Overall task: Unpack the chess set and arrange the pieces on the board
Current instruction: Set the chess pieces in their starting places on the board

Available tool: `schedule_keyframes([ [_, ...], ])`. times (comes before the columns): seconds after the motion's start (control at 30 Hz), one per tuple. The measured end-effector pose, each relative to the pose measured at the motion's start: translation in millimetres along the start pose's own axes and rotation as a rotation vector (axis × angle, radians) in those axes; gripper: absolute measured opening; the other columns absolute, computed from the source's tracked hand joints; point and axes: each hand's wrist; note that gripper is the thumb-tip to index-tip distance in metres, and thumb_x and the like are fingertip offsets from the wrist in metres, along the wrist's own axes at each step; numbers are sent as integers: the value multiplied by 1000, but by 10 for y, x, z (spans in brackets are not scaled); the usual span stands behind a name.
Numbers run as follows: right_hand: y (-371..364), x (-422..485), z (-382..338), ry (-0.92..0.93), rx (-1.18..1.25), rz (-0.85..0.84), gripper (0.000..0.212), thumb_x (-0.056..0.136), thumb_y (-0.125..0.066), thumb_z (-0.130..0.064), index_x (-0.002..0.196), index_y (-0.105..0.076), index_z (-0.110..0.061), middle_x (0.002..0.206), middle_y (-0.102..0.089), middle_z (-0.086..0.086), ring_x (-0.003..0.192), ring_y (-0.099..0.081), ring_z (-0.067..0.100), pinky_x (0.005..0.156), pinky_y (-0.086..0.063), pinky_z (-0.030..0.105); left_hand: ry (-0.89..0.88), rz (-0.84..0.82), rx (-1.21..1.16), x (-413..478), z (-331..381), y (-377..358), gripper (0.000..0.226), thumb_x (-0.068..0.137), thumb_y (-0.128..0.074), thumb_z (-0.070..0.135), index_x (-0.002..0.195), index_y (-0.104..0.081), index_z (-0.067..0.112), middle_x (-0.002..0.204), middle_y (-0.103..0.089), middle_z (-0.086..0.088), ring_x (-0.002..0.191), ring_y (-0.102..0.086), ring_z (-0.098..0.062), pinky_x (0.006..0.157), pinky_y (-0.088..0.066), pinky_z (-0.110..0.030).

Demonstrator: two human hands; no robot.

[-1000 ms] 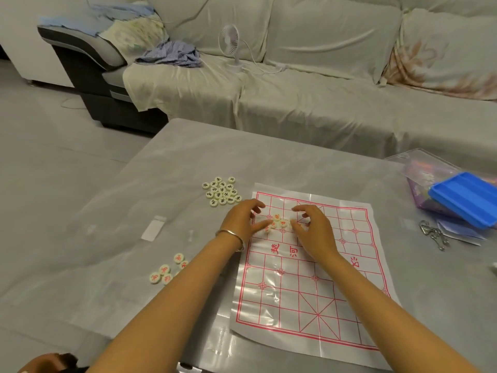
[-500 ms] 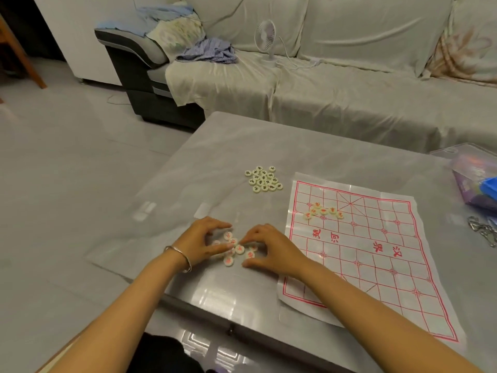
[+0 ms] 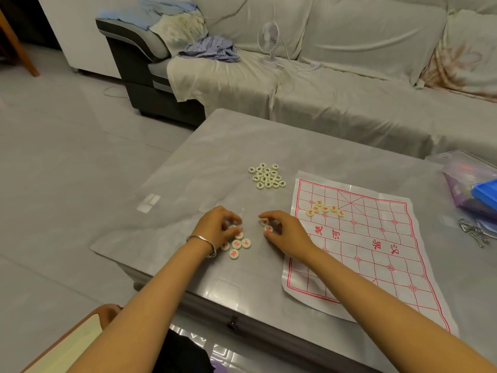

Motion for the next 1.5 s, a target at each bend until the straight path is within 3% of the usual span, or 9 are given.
schedule_keyframes([
  [0.2, -163, 62, -68, -9, -22, 54, 28, 86, -66, -18, 113, -62, -21, 113, -63, 0, 94, -53, 7, 88, -48, 22, -39, -104, -3, 21, -36, 75, 24, 75, -75, 30, 97, -71, 23, 94, -54, 3, 74, -50, -6, 69, -43, -13],
  [0.33, -170, 51, -82, 38, -30, -7, 26, 88, -63, -21, 114, -62, -23, 112, -62, -1, 89, -52, 6, 77, -40, 8, -52, -114, -4, 36, -13, 97, 24, 75, -74, 30, 98, -71, 23, 98, -58, -1, 78, -53, -12, 74, -48, -22],
  [0.47, -182, 41, -82, 41, -27, 29, 29, 84, -68, -24, 113, -63, -21, 110, -61, -2, 91, -51, 6, 76, -39, 7, -62, -159, -39, 11, -49, 136, 30, 71, -78, 30, 99, -70, 24, 96, -58, 1, 80, -55, -11, 73, -47, -19],
  [0.87, -156, 54, 2, 3, 32, 70, 22, 86, -66, -22, 107, -67, -19, 103, -63, -3, 87, -56, 8, 74, -44, 10, -33, -25, 22, 108, -13, 0, 31, 78, -71, 35, 106, -67, 22, 100, -55, 1, 83, -54, -14, 79, -49, -26],
  [1.13, -185, 53, 24, 24, 49, 91, 19, 86, -66, -24, 104, -68, -20, 100, -65, -4, 87, -57, 9, 78, -50, 19, -104, -73, 2, 157, -114, 48, 25, 77, -72, 30, 101, -70, 23, 90, -54, 5, 77, -50, -10, 66, -38, -7],
  [1.3, -20, 25, 83, -7, 202, 179, 17, 84, -68, -19, 100, -67, -24, 94, -63, -13, 87, -58, 6, 75, -49, 13, -116, -50, 14, 259, -22, 30, 25, 78, -72, 30, 100, -71, 21, 86, -57, 3, 71, -50, -8, 64, -37, -7],
  [1.5, 676, -68, 519, -81, 231, 364, 18, 80, -71, -16, 95, -66, -26, 91, -65, -16, 83, -59, 3, 70, -47, 7, -257, 47, -155, 695, 796, -269, 26, 75, -74, 29, 99, -72, 17, 82, -58, 3, 65, -49, -1, 60, -40, -5],
])
Point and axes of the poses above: each hand's wrist, its own x-axis towards the middle knuckle, its own y-axis out of the back of the hand, z = x × y
